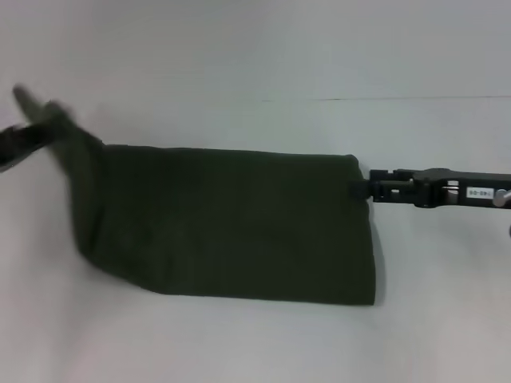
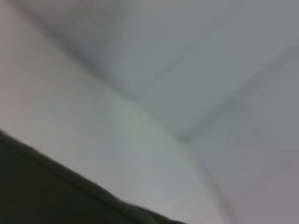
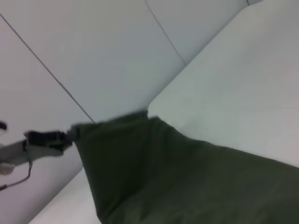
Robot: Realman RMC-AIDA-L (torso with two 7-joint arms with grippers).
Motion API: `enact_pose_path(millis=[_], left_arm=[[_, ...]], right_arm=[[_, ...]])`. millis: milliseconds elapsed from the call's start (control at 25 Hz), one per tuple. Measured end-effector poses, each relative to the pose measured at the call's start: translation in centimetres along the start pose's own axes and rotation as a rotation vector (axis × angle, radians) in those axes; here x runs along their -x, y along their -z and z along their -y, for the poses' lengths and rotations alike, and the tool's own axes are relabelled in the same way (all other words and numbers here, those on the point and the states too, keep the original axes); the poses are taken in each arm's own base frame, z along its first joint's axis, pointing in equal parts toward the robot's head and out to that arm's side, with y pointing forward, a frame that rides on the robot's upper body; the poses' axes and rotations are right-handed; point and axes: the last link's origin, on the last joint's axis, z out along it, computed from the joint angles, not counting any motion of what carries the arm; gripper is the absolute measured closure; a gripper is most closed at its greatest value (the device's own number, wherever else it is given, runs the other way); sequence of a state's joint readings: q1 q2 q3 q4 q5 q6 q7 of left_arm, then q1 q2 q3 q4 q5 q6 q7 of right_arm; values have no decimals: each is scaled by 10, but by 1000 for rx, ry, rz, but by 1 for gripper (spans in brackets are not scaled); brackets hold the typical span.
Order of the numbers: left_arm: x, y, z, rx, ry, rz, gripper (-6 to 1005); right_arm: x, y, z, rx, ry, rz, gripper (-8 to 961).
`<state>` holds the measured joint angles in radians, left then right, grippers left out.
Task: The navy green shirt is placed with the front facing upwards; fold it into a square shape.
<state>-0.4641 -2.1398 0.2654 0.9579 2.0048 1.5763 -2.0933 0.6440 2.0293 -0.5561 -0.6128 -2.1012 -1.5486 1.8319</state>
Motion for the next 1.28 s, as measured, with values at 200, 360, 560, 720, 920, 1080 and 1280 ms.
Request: enact_pose_path(millis=[200,360,560,720,920,1080,1280], left_arm=[[18,-74,-61,355,-43,83,1000],[53,-120,-81,471,25,108,997],[138,-155,-91,410,141,30,989],[183,-155,-116,393,61,-7,911],[194,-150,-130,449,-3,-25,758],[178,-132,-129,560,-52,-106,679],[147,-107,-103,583,-105,-170,580]], right_arm=[[-6,23,4,-9,-27,53,84],[-15,53,10,-34,-50,91,84],[-24,75,15,-74,-44,90,84],[-24,82,19,-96,-32,80,84],[-21,76,22,-115,-37,69,85],[-20,70,25,-131,-66,46,85],[-9,59,30,-166,-134,6,85]])
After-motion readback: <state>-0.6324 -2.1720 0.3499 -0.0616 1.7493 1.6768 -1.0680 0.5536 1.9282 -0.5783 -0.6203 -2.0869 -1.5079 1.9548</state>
